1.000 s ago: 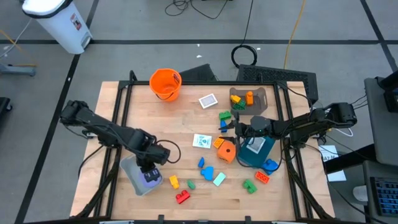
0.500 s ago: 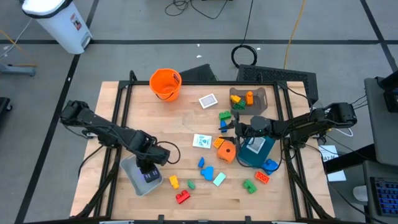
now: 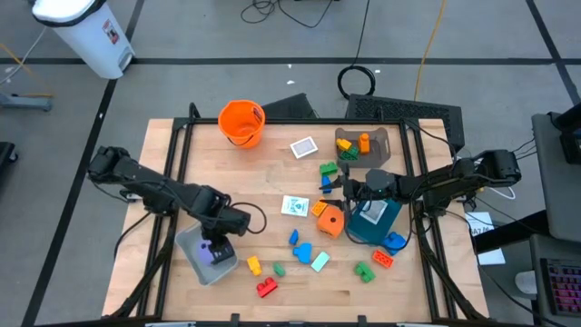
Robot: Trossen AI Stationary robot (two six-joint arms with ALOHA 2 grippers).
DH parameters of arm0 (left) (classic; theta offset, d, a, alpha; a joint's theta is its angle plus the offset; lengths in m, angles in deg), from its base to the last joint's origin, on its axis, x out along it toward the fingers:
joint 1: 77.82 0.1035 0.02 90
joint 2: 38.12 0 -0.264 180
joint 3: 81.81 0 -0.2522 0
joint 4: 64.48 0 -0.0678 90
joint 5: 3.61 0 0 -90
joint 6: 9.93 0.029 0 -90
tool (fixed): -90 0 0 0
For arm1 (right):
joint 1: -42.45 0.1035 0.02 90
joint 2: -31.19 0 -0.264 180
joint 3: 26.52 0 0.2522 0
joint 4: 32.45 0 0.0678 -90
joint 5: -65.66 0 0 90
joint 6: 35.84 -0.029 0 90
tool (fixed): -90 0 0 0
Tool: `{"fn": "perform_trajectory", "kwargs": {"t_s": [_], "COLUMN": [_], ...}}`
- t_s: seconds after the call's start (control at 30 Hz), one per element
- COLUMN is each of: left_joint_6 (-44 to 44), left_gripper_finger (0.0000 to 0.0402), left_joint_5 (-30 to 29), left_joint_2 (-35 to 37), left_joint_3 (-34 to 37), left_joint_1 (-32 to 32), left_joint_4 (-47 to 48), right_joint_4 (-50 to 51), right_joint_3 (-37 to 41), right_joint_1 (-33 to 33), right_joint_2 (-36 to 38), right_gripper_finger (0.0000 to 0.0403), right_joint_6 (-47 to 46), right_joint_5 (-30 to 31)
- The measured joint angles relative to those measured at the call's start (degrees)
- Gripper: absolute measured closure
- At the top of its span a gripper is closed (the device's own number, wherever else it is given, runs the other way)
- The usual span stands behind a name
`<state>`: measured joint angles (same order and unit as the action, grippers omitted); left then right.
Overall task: Pick & Place Toys
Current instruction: Put the green game piece into the black bin
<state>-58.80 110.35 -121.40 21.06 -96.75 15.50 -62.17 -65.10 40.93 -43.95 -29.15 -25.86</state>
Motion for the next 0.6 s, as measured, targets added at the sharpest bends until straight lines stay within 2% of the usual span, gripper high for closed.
{"fn": "perform_trajectory", "kwargs": {"t_s": [0.23, 0.43, 0.6], "left_joint_6": [3.8, 9.6, 17.6], "left_gripper_finger": [0.0247, 0.0247, 0.0249], "left_joint_5": [-1.8, -6.7, -13.9], "left_joint_2": [0.0, 0.0, 0.0], "left_joint_3": [0.0, 0.0, 0.0], "left_joint_1": [1.5, 2.6, 3.4], "left_joint_4": [-4.7, -20.2, -35.5], "right_joint_4": [-1.9, -2.2, -3.2], "right_joint_3": [0.0, 0.0, 0.0], "right_joint_1": [0.0, 0.0, 0.0], "right_joint_2": [0.0, 0.0, 0.0], "right_gripper_finger": [0.0232, 0.0232, 0.0232], "right_joint_6": [0.1, 0.1, 0.1], "right_joint_5": [0.0, 0.0, 0.0]}}
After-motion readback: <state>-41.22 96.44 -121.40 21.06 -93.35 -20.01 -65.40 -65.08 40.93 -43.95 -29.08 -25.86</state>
